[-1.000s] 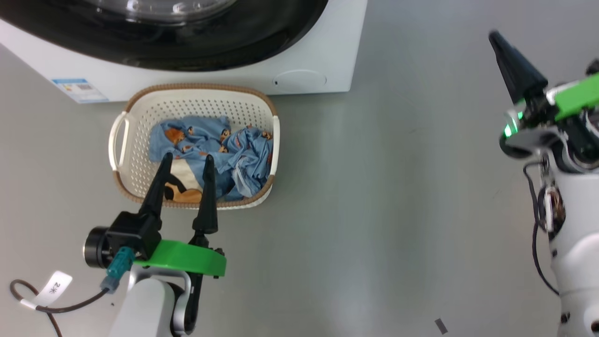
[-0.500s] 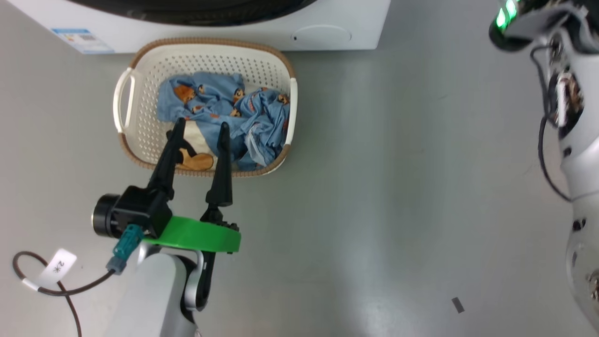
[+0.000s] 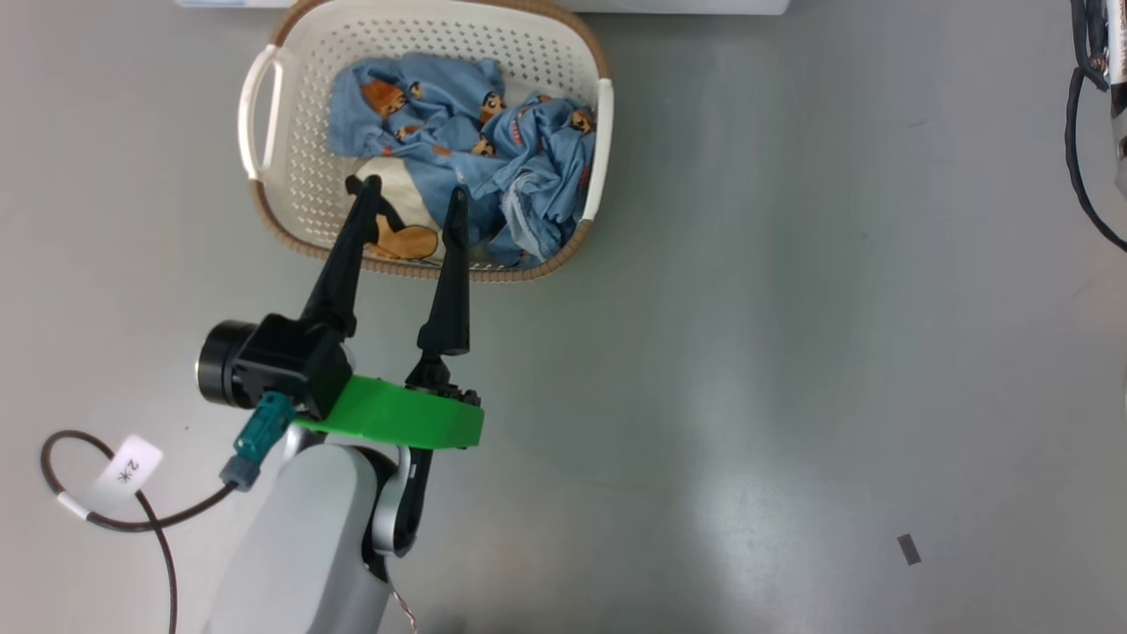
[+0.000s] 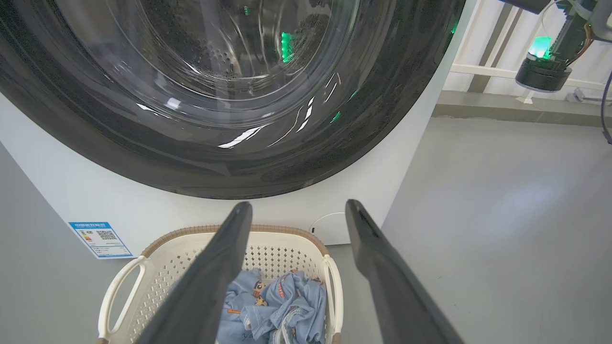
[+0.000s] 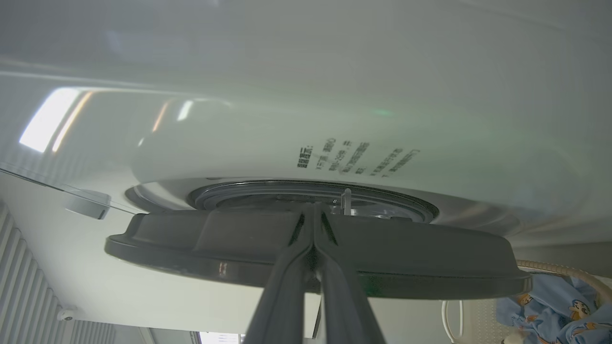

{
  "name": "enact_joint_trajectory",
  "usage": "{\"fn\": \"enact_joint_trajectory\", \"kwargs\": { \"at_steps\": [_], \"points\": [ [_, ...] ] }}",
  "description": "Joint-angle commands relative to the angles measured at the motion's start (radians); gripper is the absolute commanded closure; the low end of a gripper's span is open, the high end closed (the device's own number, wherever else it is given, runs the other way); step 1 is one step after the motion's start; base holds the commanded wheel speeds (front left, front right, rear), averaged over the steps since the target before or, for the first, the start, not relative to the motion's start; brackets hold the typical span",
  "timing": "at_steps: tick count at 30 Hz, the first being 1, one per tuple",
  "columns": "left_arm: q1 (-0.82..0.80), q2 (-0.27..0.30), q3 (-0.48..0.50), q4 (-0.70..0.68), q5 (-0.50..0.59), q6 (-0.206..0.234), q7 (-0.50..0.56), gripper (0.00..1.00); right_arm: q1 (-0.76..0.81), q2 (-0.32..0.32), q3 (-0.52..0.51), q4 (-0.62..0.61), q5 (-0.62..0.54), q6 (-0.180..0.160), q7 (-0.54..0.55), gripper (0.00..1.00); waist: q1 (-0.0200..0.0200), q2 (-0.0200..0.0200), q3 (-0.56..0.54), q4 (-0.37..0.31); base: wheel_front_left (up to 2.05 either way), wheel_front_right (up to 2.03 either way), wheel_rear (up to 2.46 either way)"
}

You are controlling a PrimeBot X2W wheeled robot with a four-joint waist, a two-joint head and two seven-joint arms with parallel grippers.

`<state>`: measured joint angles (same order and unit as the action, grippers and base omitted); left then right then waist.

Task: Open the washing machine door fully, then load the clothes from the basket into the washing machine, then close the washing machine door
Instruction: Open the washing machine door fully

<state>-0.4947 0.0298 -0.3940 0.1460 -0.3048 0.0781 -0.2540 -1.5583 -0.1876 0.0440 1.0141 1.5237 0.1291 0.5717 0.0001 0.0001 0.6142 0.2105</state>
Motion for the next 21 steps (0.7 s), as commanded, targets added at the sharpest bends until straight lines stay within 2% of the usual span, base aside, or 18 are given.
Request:
{"fn": "enact_joint_trajectory", "kwargs": {
  "at_steps": [1, 11, 21],
  "points": [
    [-0.011, 0.02, 0.019, -0.028, -0.011, 0.011, -0.008, 0.0, -0.037, 0.032, 0.01, -0.008, -0.02, 0.002, 0.002, 1.0, -0.0001, -0.0001, 0.019, 0.024, 0.0, 0.0, 0.0],
    [-0.023, 0.02, -0.013, -0.034, -0.03, 0.021, -0.008, 0.0, -0.137, 0.059, 0.041, 0.062, -0.057, 0.002, 0.004, 1.0, -0.0001, -0.0001, 0.037, 0.058, 0.0, 0.0, 0.0],
    [-0.026, 0.02, -0.021, -0.033, -0.032, 0.026, -0.008, 0.0, -0.142, 0.054, 0.062, 0.07, -0.077, 0.002, 0.042, 1.0, -0.0001, -0.0001, 0.043, 0.06, 0.0, 0.0, 0.0]
  ]
}}
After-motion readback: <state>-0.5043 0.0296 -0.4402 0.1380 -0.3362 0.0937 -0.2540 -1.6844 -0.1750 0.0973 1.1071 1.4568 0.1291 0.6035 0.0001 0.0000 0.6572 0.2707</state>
